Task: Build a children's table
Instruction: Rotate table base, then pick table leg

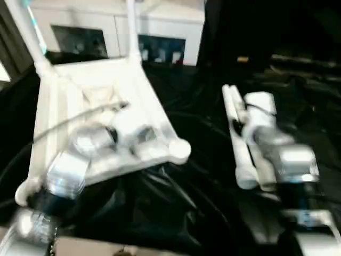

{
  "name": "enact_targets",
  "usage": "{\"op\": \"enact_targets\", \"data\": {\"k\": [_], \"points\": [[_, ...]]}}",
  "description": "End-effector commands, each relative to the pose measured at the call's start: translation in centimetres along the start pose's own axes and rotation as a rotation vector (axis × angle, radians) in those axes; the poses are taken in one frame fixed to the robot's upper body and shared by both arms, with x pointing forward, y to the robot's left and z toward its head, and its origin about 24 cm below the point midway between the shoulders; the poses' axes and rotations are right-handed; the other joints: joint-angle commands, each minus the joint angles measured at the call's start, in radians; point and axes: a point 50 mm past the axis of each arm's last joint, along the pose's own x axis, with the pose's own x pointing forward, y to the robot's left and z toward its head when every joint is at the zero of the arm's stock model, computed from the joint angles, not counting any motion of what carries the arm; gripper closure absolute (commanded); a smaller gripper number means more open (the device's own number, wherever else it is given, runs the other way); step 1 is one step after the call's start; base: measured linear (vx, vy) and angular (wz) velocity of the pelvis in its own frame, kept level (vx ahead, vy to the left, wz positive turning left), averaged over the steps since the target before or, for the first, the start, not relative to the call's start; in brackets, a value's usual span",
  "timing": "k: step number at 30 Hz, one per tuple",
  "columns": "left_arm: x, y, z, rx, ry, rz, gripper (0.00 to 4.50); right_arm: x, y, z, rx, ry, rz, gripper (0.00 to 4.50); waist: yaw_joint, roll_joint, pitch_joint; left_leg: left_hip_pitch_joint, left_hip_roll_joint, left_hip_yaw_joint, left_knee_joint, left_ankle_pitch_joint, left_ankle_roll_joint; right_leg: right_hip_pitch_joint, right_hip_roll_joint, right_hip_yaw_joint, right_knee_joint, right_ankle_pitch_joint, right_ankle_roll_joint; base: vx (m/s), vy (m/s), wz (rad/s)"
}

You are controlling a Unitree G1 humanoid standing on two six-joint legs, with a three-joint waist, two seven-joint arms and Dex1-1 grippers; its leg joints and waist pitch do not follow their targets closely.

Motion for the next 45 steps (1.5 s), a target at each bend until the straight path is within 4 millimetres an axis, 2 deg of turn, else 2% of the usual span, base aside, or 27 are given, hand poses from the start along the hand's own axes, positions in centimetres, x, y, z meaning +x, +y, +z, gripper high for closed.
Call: {"op": "enact_targets", "data": {"k": [1, 2, 3, 4, 6, 7, 8, 9, 14, 15, 18, 21, 24, 25, 28, 29, 31, 36, 40, 41, 45], "points": [[-0.3, -0.8, 0.9, -0.035, -0.029, -0.062, 4.17, -0.1, -0.5, -0.1, 0.032, 0.051, 0.002, 1.27, -0.001, 0.003, -0.071, -0.003, -0.016, 0.021, -0.061, -0.142, -0.032, 0.067, -0.039, 0.044, -0.069, -0.159, -0.149, 0.0, 0.0, 0.0], [-0.4, -1.3, 1.1, -0.047, -0.034, -0.092, 4.06, -0.1, -0.4, -0.4, 0.045, 0.073, 0.016, 1.03, -0.001, 0.003, -0.069, -0.004, -0.015, 0.02, -0.062, -0.146, -0.032, 0.066, -0.04, 0.043, -0.071, -0.174, -0.142, 0.0, 0.0, 0.0], [-0.4, -1.4, 1.1, -0.049, -0.034, -0.098, 4.06, -0.1, -0.4, -0.5, 0.049, 0.08, 0.022, 1.03, -0.003, 0.003, -0.069, -0.005, -0.017, 0.019, -0.062, -0.147, -0.033, 0.066, -0.038, 0.043, -0.073, -0.193, -0.13, 0.0, 0.0, 0.0], [-0.5, -1.8, 1.2, -0.054, -0.031, -0.118, 3.85, -0.2, -0.2, -0.9, 0.07, 0.107, 0.054, 0.83, -0.005, 0.003, -0.069, -0.005, -0.017, 0.019, -0.062, -0.147, -0.035, 0.066, -0.038, 0.043, -0.074, -0.208, -0.119, 0.0, 0.0, 0.0], [-0.7, -2.0, 1.2, -0.053, -0.024, -0.114, 3.76, -0.4, 0.1, -1.0, 0.083, 0.123, 0.076, 0.79, -0.006, 0.003, -0.069, -0.004, -0.017, 0.019, -0.061, -0.145, -0.034, 0.064, -0.036, 0.043, -0.076, -0.211, -0.11, 0.0, 0.0, 0.0], [-0.8, -2.1, 1.2, -0.053, -0.017, -0.111, 3.65, -0.5, 0.2, -1.0, 0.084, 0.133, 0.084, 0.59, -0.005, 0.004, -0.07, -0.003, -0.017, 0.019, -0.061, -0.143, -0.034, 0.064, -0.036, 0.043, -0.076, -0.207, -0.109, 0.0, 0.0, 0.0], [-0.9, -2.1, 1.2, -0.053, -0.013, -0.111, 3.65, -0.5, 0.2, -1.0, 0.086, 0.139, 0.088, 0.59, -0.005, 0.006, -0.071, -0.004, -0.017, 0.018, -0.061, -0.135, -0.036, 0.064, -0.035, 0.043, -0.074, -0.195, -0.11, 0.0, 0.0, 0.0], [-0.9, -2.2, 1.2, -0.054, -0.01, -0.112, 3.4, -0.6, 0.3, -1.0, 0.084, 0.143, 0.091, 0.39, -0.005, 0.006, -0.071, -0.003, -0.017, 0.019, -0.061, -0.132, -0.037, 0.064, -0.034, 0.043, -0.074, -0.187, -0.111, 0.0, 0.0, 0.0], [-1.0, -2.4, 1.3, -0.064, 0.0, -0.124, 3.11, -0.8, 0.8, -0.9, 0.074, 0.144, 0.117, 0.05, -0.002, 0.007, -0.074, -0.003, -0.016, 0.018, -0.06, -0.107, -0.042, 0.067, -0.034, 0.043, -0.066, -0.137, -0.125, 0.0, 0.0, 0.0], [-1.1, -2.5, 1.3, -0.067, 0.003, -0.126, 2.88, -0.8, 0.9, -0.8, 0.066, 0.142, 0.125, 0.0, -0.002, 0.009, -0.074, -0.003, -0.016, 0.018, -0.06, -0.107, -0.043, 0.067, -0.034, 0.042, -0.066, -0.134, -0.126, 0.0, 0.0, 0.0], [-1.3, -2.6, 1.5, -0.069, 0.01, -0.129, 2.8, -1.1, 1.3, -0.5, 0.023, 0.125, 0.14, 0.0, -0.002, 0.007, -0.074, -0.003, -0.017, 0.019, -0.059, -0.108, -0.042, 0.069, -0.034, 0.043, -0.066, -0.132, -0.129, 0.0, 0.0, 0.0], [-1.4, -2.7, 1.6, -0.068, 0.015, -0.128, 2.46, -1.3, 1.7, -0.1, 0.0, 0.105, 0.152, 0.0, -0.002, 0.008, -0.072, -0.002, -0.017, 0.019, -0.059, -0.116, -0.046, 0.067, -0.034, 0.043, -0.069, -0.154, -0.12, 0.0, 0.0, 0.0], [-1.4, -2.6, 1.6, -0.067, 0.018, -0.126, 2.36, -1.4, 1.8, 0.1, -0.009, 0.092, 0.161, 0.0, -0.002, 0.008, -0.072, -0.003, -0.018, 0.018, -0.059, -0.12, -0.046, 0.066, -0.034, 0.043, -0.069, -0.161, -0.118, 0.0, 0.0, 0.0], [-1.4, -2.6, 1.5, -0.067, 0.023, -0.125, 2.13, -1.5, 2.3, 0.1, -0.005, 0.095, 0.195, 0.0, -0.001, 0.009, -0.073, -0.003, -0.017, 0.018, -0.059, -0.115, -0.047, 0.068, -0.034, 0.043, -0.068, -0.155, -0.118, 0.0, 0.0, 0.0], [-1.4, -2.6, 1.5, -0.068, 0.028, -0.124, 1.97, -1.5, 2.5, -0.2, 0.002, 0.119, 0.215, 0.0, -0.002, 0.009, -0.073, -0.002, -0.017, 0.018, -0.059, -0.114, -0.046, 0.067, -0.033, 0.043, -0.067, -0.145, -0.121, 0.0, 0.0, 0.0], [-1.4, -2.6, 1.5, -0.069, 0.031, -0.124, 1.92, -1.4, 2.6, -0.9, 0.004, 0.163, 0.221, 0.0, -0.002, 0.006, -0.074, -0.002, -0.017, 0.018, -0.058, -0.11, -0.044, 0.068, -0.033, 0.043, -0.067, -0.139, -0.124, 0.0, 0.0, 0.0], [-1.4, -2.6, 1.5, -0.069, 0.037, -0.123, 1.76, -1.2, 2.6, -1.6, 0.02, 0.209, 0.225, 0.0, -0.001, 0.007, -0.074, -0.003, -0.017, 0.018, -0.059, -0.107, -0.045, 0.068, -0.033, 0.043, -0.066, -0.137, -0.126, 0.0, 0.0, 0.0], [-1.4, -2.7, 1.3, -0.07, 0.048, -0.125, 1.38, -0.9, 2.5, -2.2, 0.04, 0.245, 0.217, 0.0, 0.0, 0.007, -0.074, -0.003, -0.018, 0.018, -0.058, -0.113, -0.049, 0.069, -0.035, 0.043, -0.068, -0.154, -0.121, 0.0, 0.0, 0.0], [-1.5, -2.7, 1.3, -0.068, 0.053, -0.127, 1.13, -1.0, 2.9, -1.8, 0.07, 0.225, 0.25, 0.0, 0.0, 0.008, -0.074, -0.002, -0.018, 0.017, -0.059, -0.12, -0.051, 0.068, -0.035, 0.042, -0.068, -0.159, -0.122, 0.0, 0.0, 0.0], [-1.5, -2.6, 1.3, -0.067, 0.055, -0.128, 0.88, -1.1, 3.2, -1.5, 0.083, 0.214, 0.273, 0.0, -0.001, 0.009, -0.074, -0.001, -0.018, 0.017, -0.058, -0.127, -0.05, 0.067, -0.035, 0.043, -0.068, -0.165, -0.121, 0.0, 0.0, 0.0], [-1.5, -2.6, 1.3, -0.065, 0.056, -0.128, 0.74, -1.5, 4.1, -1.1, 0.087, 0.191, 0.343, 0.0, -0.001, 0.008, -0.074, -0.002, -0.017, 0.017, -0.058, -0.129, -0.048, 0.067, -0.035, 0.042, -0.069, -0.171, -0.12, 0.0, 0.0, 0.0]]}}
